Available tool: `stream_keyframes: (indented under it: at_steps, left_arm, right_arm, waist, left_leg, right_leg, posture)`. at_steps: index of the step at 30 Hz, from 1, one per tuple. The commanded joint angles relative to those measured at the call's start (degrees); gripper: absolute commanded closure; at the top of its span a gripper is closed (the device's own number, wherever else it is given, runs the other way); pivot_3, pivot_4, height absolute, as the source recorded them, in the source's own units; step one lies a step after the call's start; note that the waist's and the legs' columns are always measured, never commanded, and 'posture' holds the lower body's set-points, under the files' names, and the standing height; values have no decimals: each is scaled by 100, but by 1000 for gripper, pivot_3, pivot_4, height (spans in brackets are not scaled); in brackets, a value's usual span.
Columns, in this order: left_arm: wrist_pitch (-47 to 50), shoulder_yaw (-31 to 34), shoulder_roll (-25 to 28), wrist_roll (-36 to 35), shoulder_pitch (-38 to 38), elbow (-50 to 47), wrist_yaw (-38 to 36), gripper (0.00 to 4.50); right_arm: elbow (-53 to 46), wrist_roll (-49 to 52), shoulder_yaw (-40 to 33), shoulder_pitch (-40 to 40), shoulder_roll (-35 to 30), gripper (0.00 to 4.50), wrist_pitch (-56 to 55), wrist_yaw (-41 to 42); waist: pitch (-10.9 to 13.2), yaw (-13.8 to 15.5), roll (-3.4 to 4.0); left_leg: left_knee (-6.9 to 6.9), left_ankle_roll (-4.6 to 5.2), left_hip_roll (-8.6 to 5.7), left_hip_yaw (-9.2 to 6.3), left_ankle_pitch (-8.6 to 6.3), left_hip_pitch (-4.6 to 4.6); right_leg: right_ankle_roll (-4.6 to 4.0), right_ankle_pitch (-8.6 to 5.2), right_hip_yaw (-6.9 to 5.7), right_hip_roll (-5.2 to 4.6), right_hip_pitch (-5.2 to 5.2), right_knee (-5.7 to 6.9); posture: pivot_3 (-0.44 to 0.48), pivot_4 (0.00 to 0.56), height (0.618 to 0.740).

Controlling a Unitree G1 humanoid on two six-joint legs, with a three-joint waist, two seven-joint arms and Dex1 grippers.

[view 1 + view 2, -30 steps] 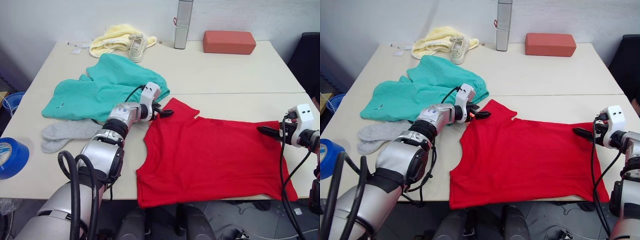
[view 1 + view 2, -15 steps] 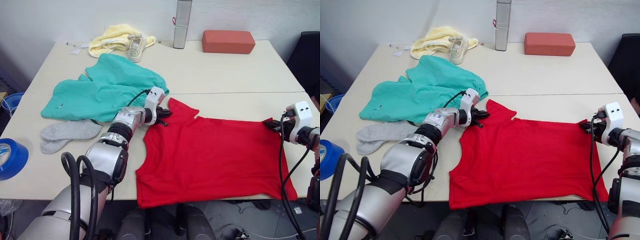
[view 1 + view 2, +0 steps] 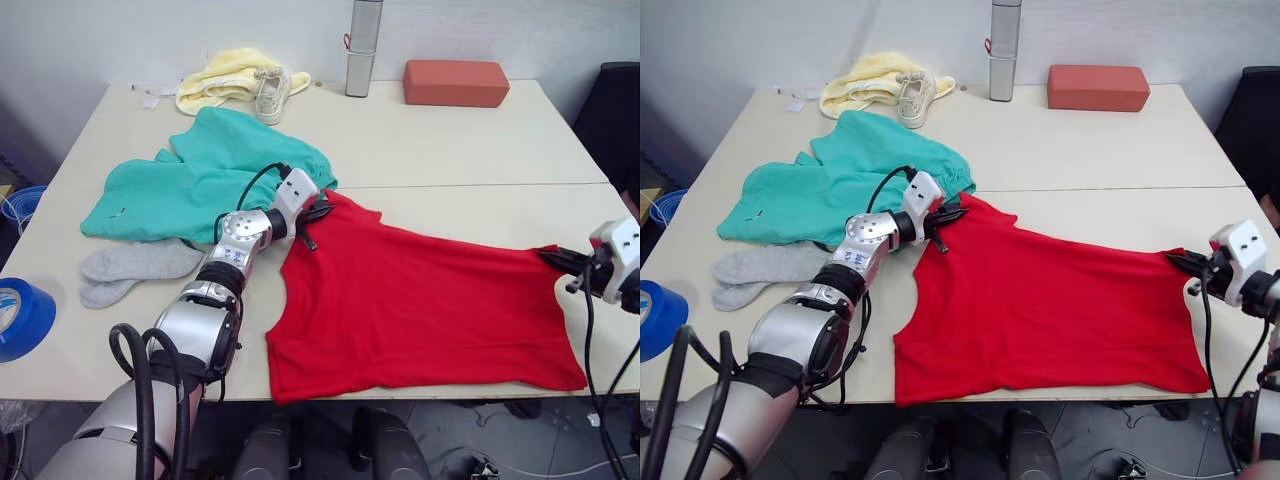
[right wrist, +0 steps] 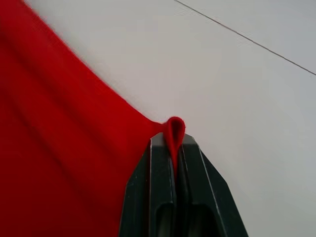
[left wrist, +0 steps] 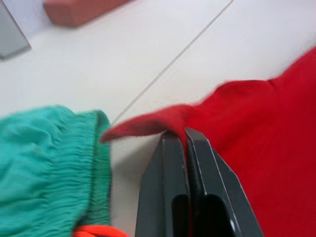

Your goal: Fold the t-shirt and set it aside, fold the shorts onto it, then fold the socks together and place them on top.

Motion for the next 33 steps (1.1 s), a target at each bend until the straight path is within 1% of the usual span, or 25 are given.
stream_keyframes:
  at_steps: [1,4,10,16,22,26,29,33]
  left_arm:
    - [-721,-2,100,42,140,-314,6,4485]
    - [-1304,-125,181,171,383,-421,-69,4485]
    - [-1970,-132,306,157,751,-616,-129,4485]
    - [-2389,-332,433,309,1070,-722,-217,4485]
    - [-2545,-448,478,365,1215,-765,-224,4485]
    - [-2531,-465,457,248,1300,-786,-506,4485]
    - [-2421,-417,438,61,1381,-858,-875,3835]
    - [-2199,-306,524,-263,1551,-1117,-1358,2604]
  right_arm:
    - [-221,264,-307,245,-146,4466,-477,124]
    - [-309,342,-385,582,-85,4466,-918,218]
    - [-588,473,-515,919,131,4466,-1651,95]
    - [-608,426,-447,1152,217,4466,-2244,-78]
    - [-594,277,-286,1377,162,4466,-2639,-46]
    - [-671,345,-302,1572,168,4466,-2714,82]
    - [-925,606,-350,1787,207,4500,-2457,420]
    - [-1377,884,-419,2139,146,3522,-2161,722]
  waist:
    - [0,1,0]
    - [0,6,0]
    - [0,2,0]
    - [0,10,0]
    - [0,11,0]
    - [0,8,0]
    - [0,6,0]
    - [0,14,0]
  left_leg:
    - [1,1,0,0,0,1]
    - [1,2,0,-1,-2,2]
    - [4,5,1,0,-3,3]
    - [5,7,2,0,-3,4]
    - [9,16,1,-1,-7,4]
    - [9,16,1,-1,-7,5]
    - [9,17,1,-1,-8,6]
    - [10,17,3,-3,-8,6]
  right_leg:
    - [0,0,1,0,0,0]
    - [0,0,1,0,1,0]
    - [0,0,3,-3,1,2]
    - [0,1,2,-3,3,3]
    - [1,1,1,-7,5,3]
    - [1,1,2,-6,6,3]
    - [1,1,2,-6,6,3]
    - [1,1,1,-7,7,3]
  posture:
    - [0,150,740]
    - [0,150,740]
    - [0,150,740]
    - [0,150,740]
    - [0,150,740]
    - [0,150,740]
    - [0,150,740]
    - [0,150,740]
